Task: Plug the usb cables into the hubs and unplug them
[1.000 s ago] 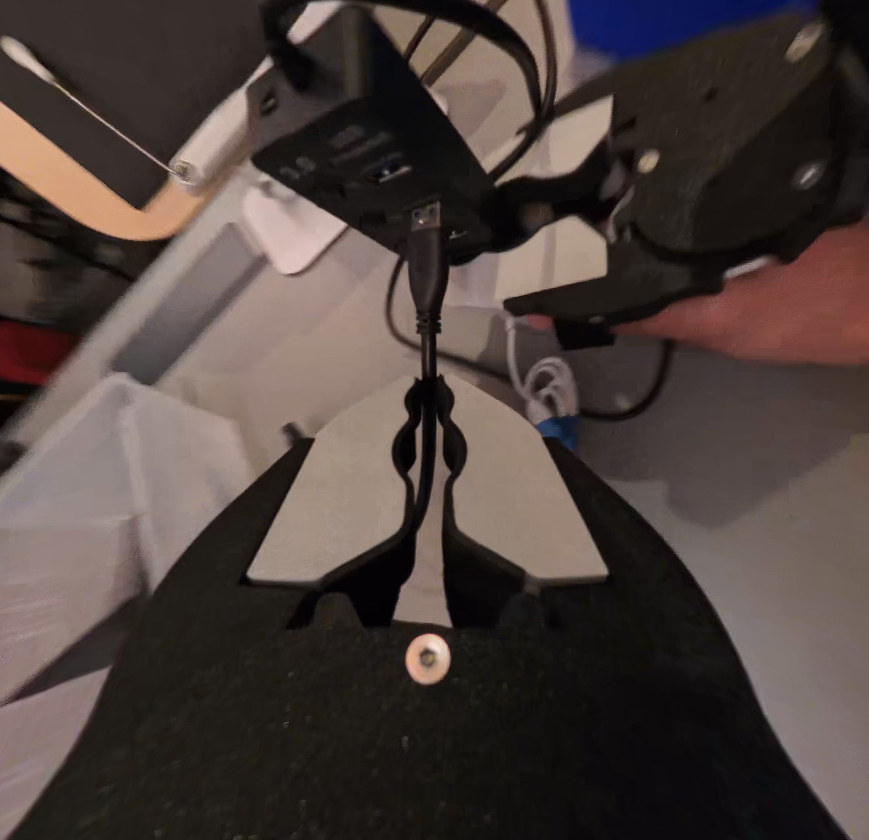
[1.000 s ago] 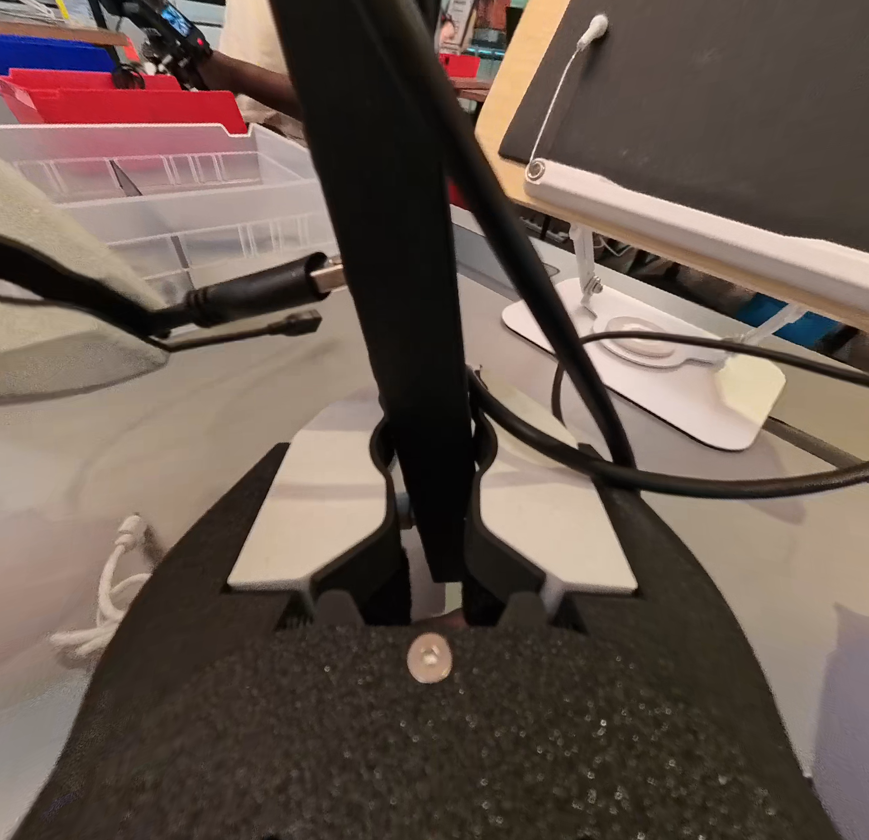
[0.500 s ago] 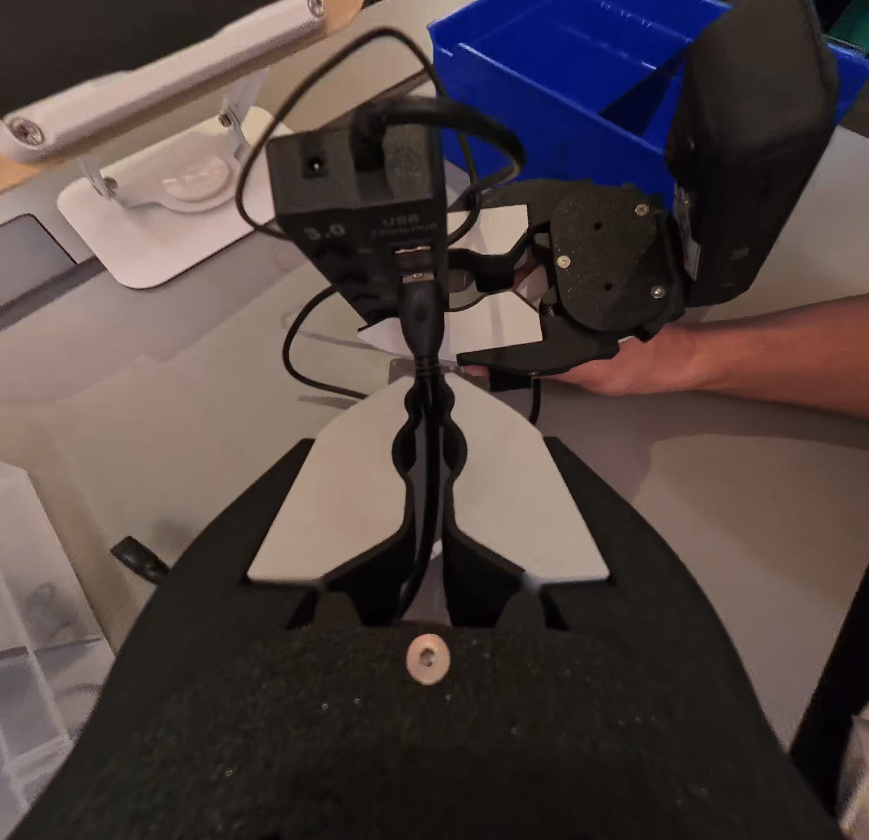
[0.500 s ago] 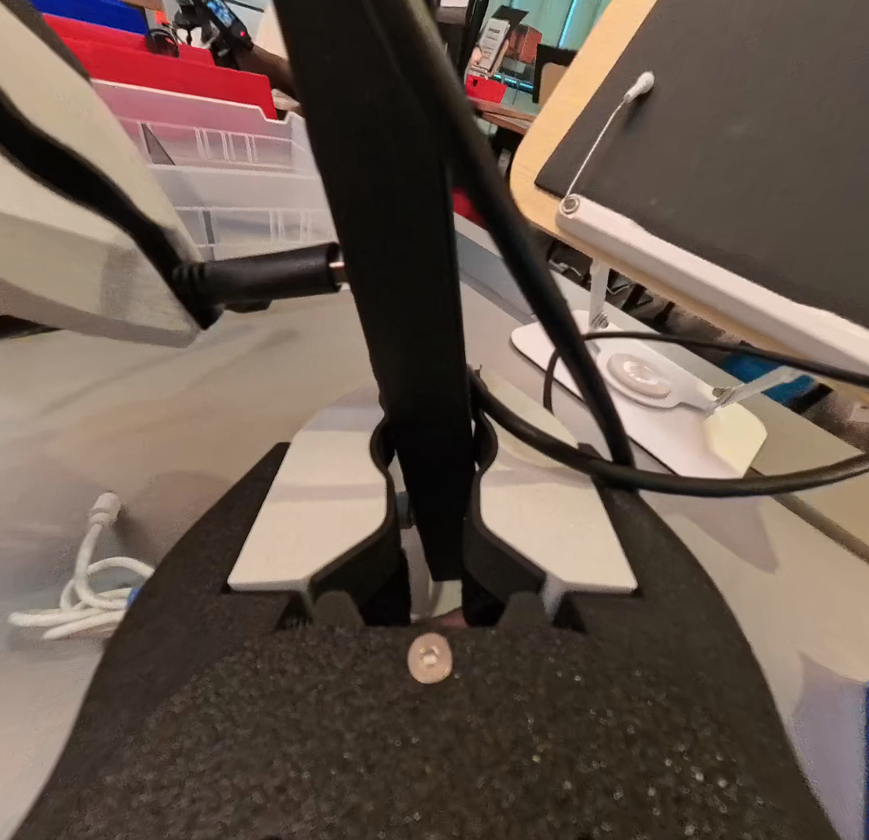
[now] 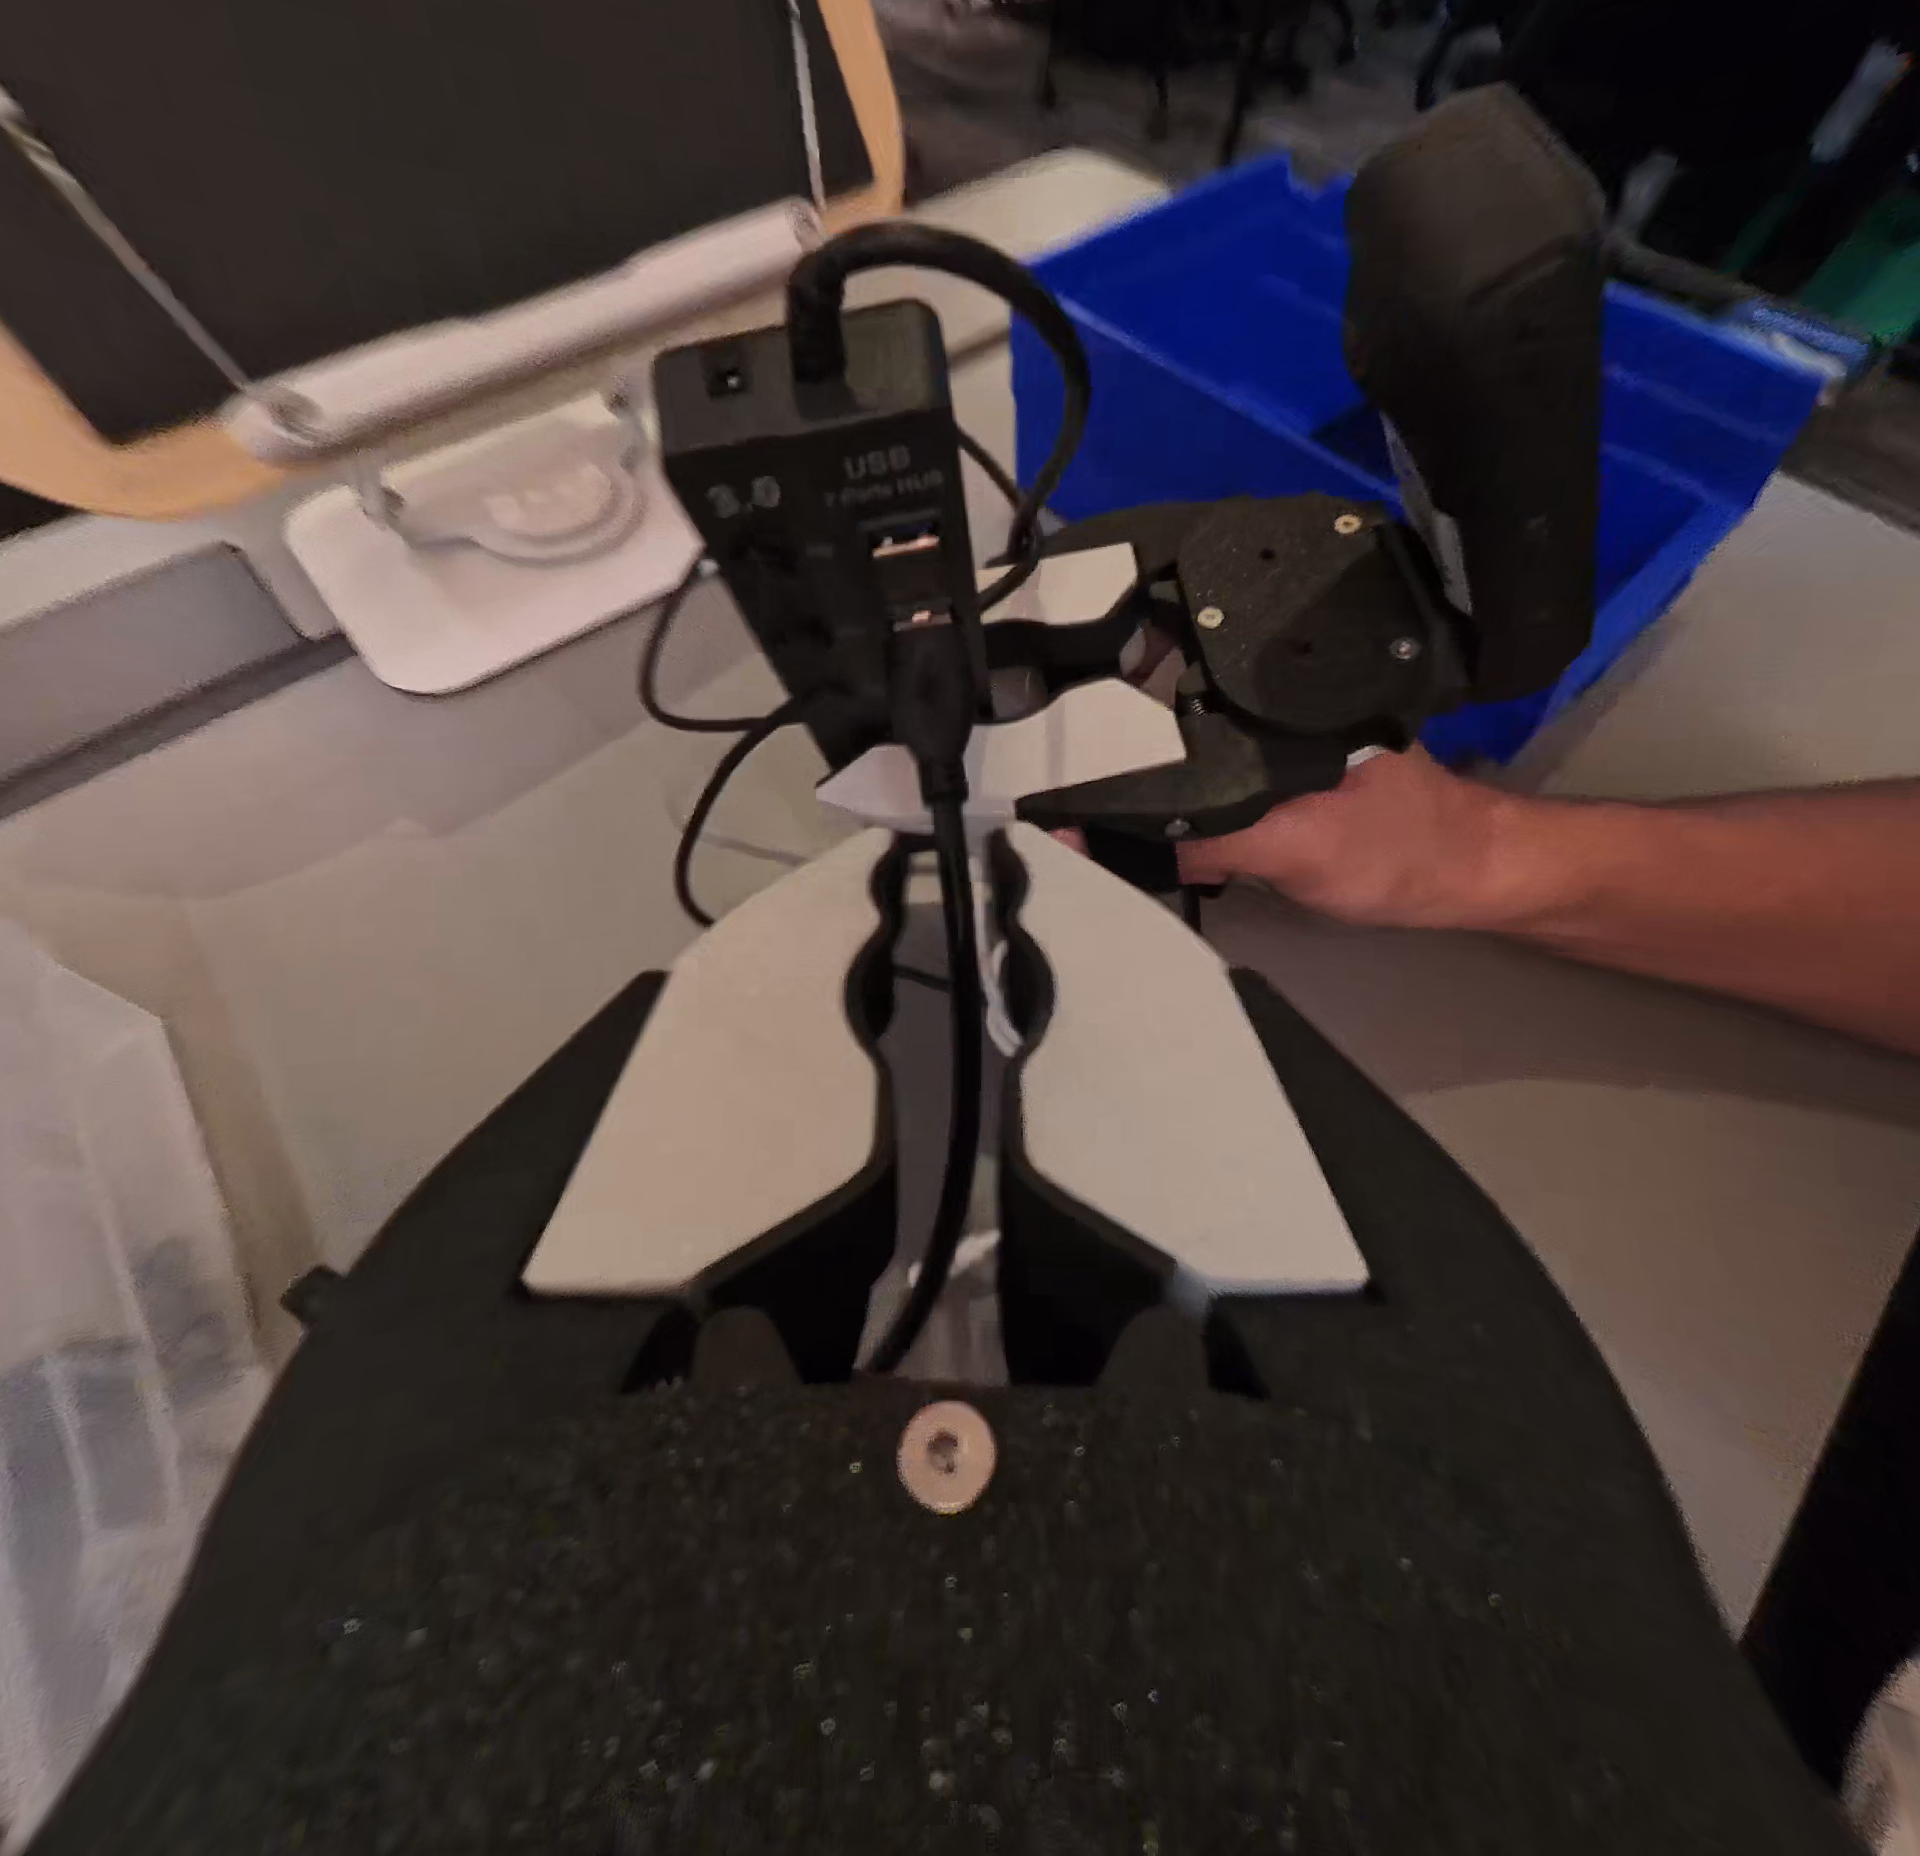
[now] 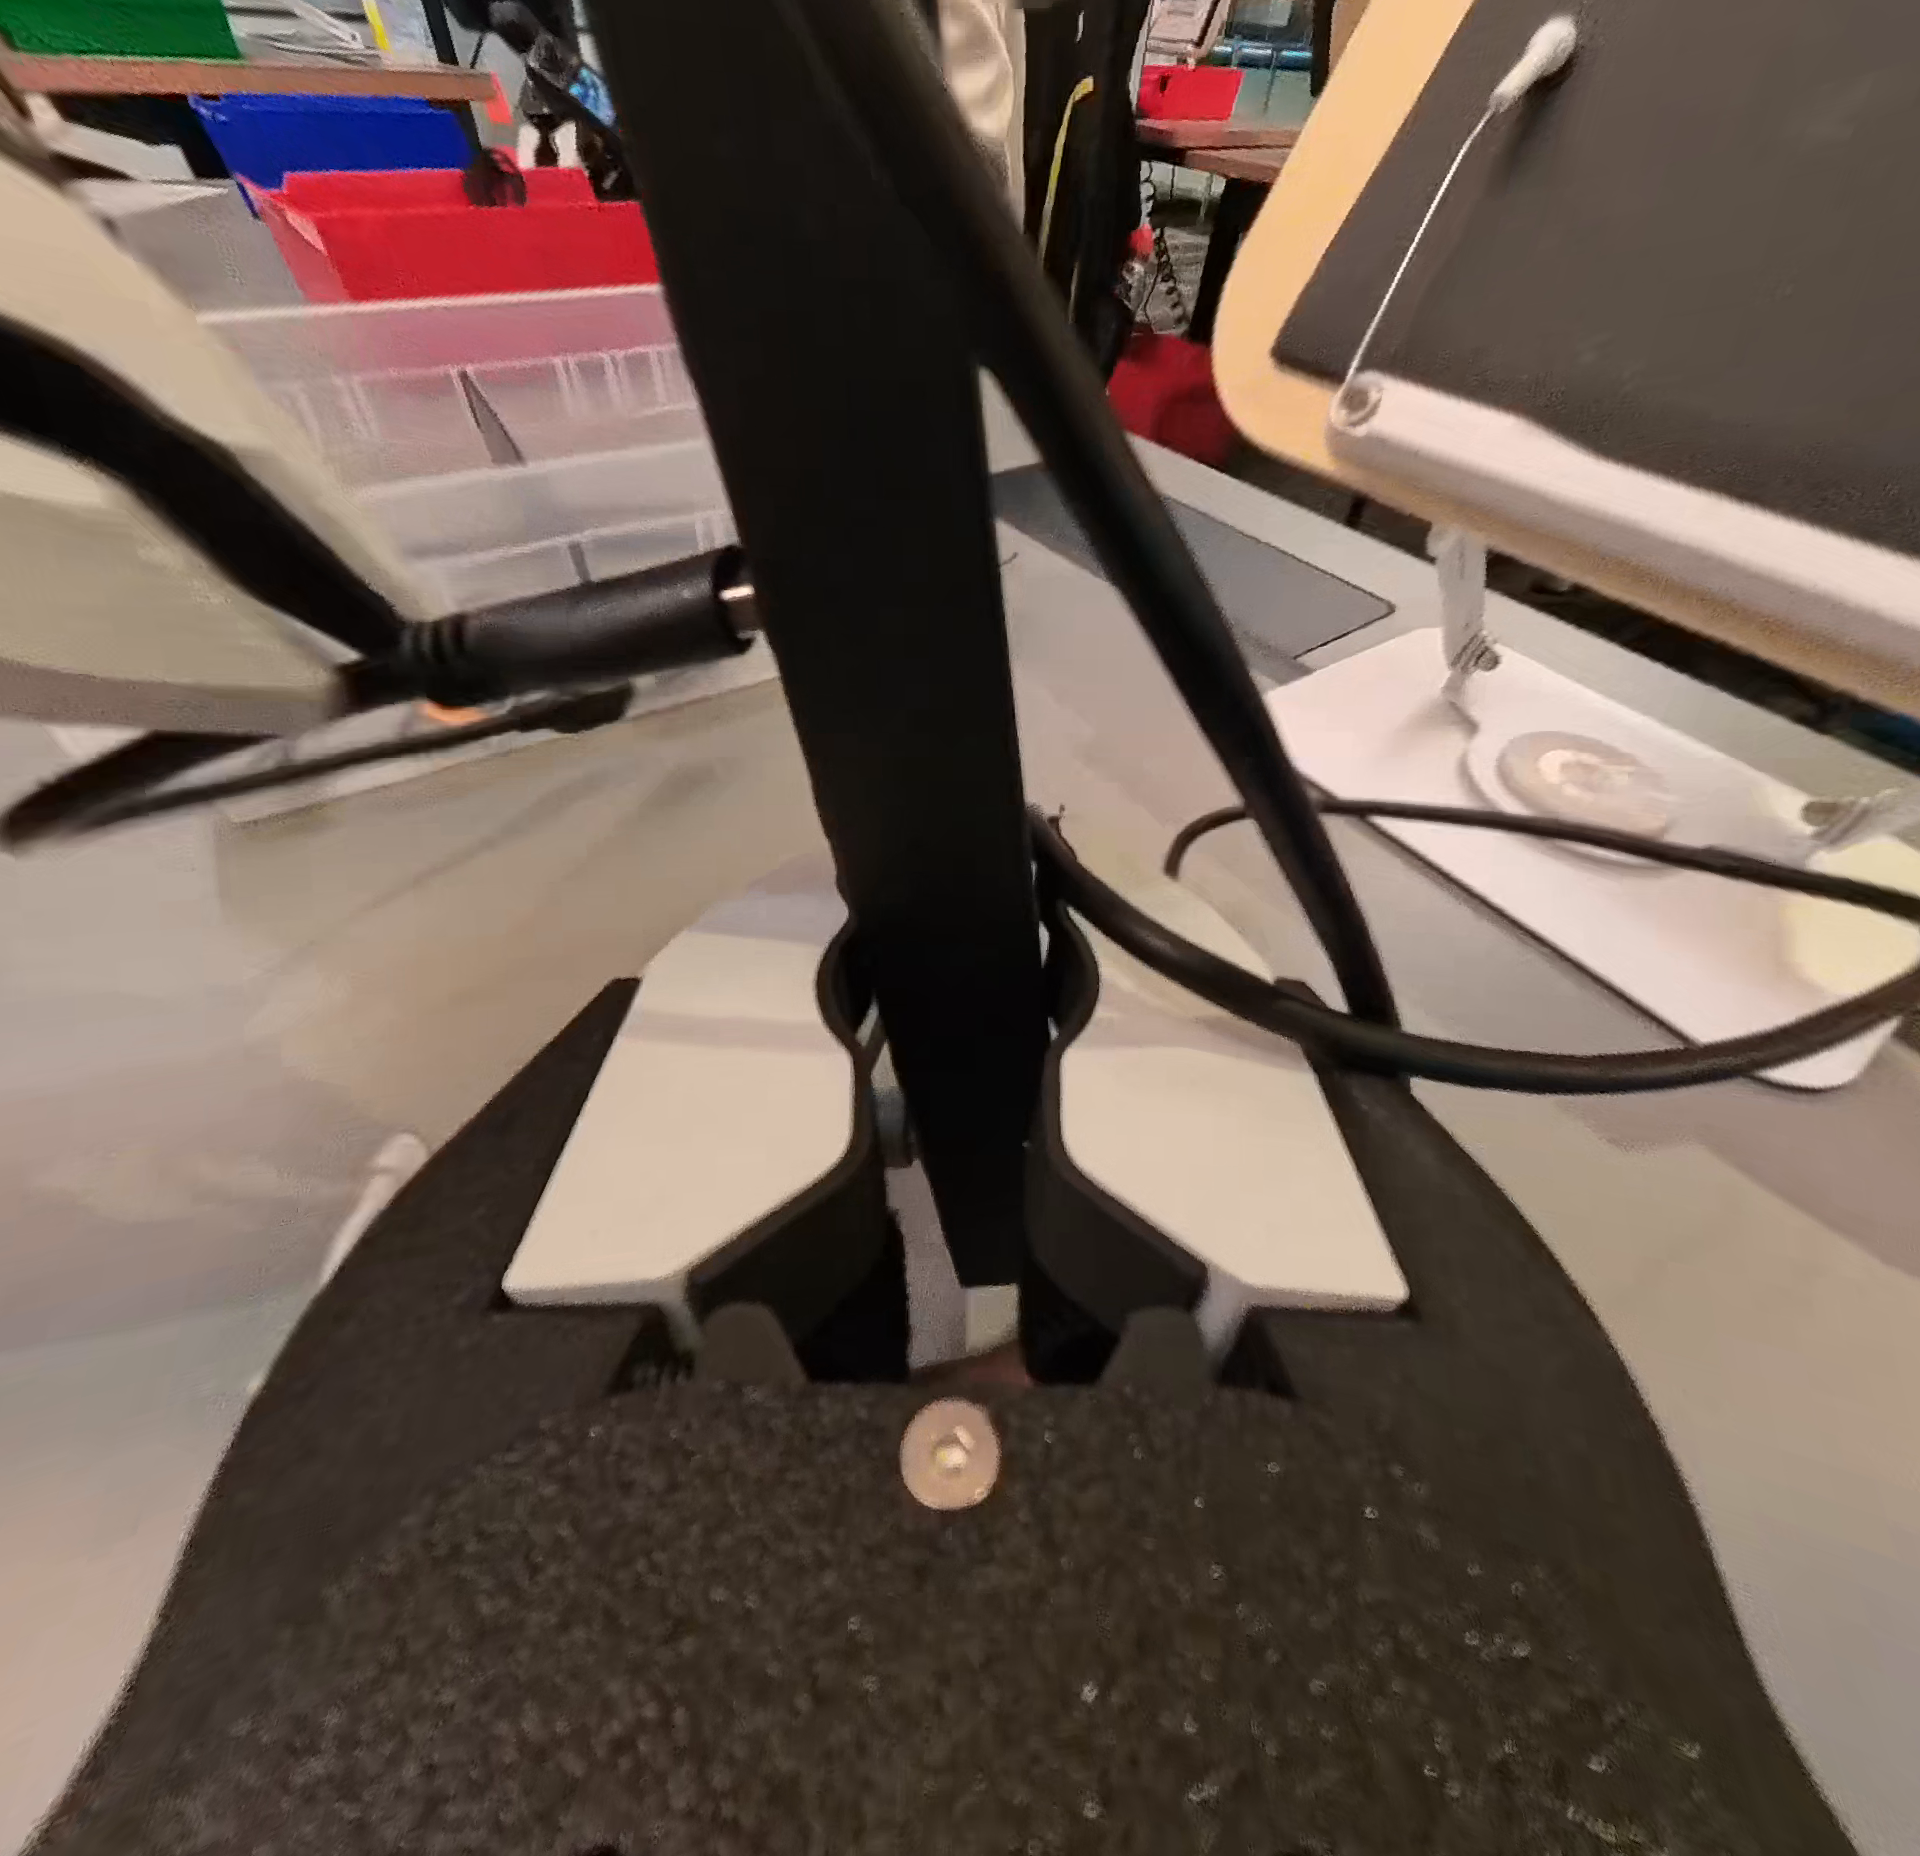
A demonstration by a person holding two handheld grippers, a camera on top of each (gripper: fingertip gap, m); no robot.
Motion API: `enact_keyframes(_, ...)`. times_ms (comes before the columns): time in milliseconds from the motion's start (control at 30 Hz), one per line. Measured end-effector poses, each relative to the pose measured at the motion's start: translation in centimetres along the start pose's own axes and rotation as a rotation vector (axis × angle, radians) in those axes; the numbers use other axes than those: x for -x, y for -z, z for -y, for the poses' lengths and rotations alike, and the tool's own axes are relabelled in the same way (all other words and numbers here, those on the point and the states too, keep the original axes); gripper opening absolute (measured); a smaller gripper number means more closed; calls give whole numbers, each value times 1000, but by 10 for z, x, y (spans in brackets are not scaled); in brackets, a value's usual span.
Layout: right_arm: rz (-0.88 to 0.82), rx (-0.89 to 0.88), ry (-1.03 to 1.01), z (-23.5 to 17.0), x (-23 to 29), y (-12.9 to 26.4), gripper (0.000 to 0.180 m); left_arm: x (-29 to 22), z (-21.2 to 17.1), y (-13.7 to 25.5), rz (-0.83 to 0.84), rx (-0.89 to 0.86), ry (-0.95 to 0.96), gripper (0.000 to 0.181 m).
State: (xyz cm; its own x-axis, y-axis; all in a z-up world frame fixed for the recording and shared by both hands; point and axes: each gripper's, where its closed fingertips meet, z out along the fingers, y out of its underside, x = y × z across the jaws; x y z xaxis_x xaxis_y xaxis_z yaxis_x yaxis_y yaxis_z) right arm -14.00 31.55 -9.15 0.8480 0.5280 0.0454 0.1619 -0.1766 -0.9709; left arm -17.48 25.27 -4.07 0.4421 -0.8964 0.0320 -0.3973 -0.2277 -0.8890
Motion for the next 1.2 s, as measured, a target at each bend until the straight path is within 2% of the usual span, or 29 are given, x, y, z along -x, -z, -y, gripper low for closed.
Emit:
enact_keyframes(33, 0, -1, -5, 9, -2, 2, 29, 1, 5, 14, 45, -44, 5, 27)
enact_keyframes(100, 32, 32, -31, 26, -6, 7, 29, -4, 3, 44, 103, -138, 48, 28)
enact_keyframes(200, 79, 101, 0, 66, -14, 25, 29, -28, -40, 73, 99, -205, 100, 29)
enact_keyframes(333, 57, 150, 145, 142, -40, 72, 29, -47, -129, 77, 97, -70, 92, 25)
enact_keyframes(400, -27, 146, 242, 180, -69, 100, 30, -54, -149, 76, 50, 54, 92, 25)
enact_keyframes(500, -202, 132, 326, 210, -136, 136, 30, -48, -158, 75, 77, 91, 68, 25)
enact_keyframes(567, -327, 155, 355, 200, -190, 156, 30, -50, -159, 76, 54, 95, 80, 25)
enact_keyframes(667, -556, 258, 386, 147, -271, 193, 30, -55, -160, 78, 30, 96, 97, 25)
enact_keyframes(733, -644, 341, 376, 100, -302, 214, 30, -57, -160, 81, 40, 94, 81, 25)
enact_keyframes(800, -647, 457, 415, 55, -313, 224, 30, -59, -160, 82, 56, 99, 51, 24)
enact_keyframes(900, -560, 620, 496, 3, -307, 225, 30, -63, -161, 80, 58, 110, 20, 24)
enact_keyframes(967, -435, 687, 494, -19, -295, 219, 31, -65, -163, 79, 59, 120, 8, 24)
enact_keyframes(1100, -169, 890, 329, -60, -278, 217, 31, -63, -164, 78, 69, 127, -8, 23)
enact_keyframes(1200, -48, 1015, 271, -74, -275, 214, 31, -61, -165, 76, 70, 135, -6, 23)
